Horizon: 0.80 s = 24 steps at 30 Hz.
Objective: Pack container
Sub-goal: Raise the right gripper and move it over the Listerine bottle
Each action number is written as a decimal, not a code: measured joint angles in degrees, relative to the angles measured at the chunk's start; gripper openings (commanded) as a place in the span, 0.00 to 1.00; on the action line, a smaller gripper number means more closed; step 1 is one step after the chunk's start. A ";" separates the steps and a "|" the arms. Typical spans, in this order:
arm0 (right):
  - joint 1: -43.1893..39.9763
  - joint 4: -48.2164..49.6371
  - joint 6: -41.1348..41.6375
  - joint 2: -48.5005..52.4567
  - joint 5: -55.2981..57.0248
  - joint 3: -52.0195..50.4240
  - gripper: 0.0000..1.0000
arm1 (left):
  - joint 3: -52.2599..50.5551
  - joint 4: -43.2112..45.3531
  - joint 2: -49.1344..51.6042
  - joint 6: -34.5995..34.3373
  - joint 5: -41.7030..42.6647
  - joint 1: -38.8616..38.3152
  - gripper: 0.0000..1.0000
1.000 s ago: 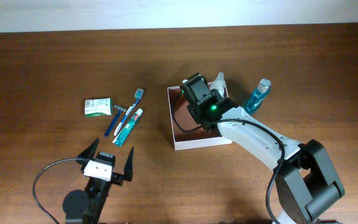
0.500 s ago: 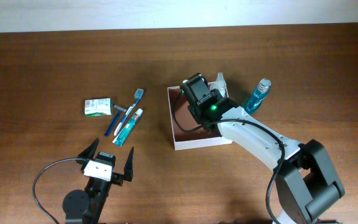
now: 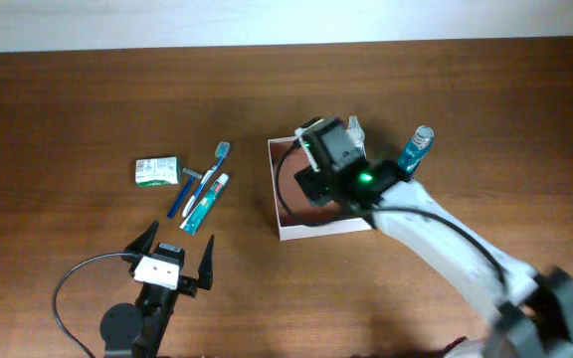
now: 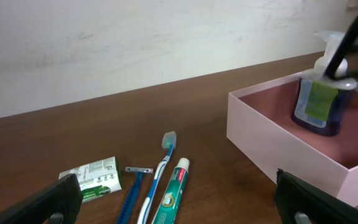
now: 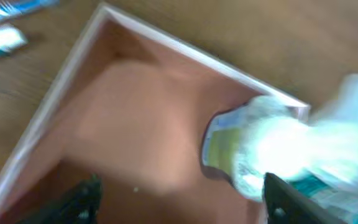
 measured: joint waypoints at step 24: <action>-32.96 -12.26 18.32 -15.72 -4.00 0.85 0.99 | 0.00 0.00 0.00 0.00 0.00 0.00 1.00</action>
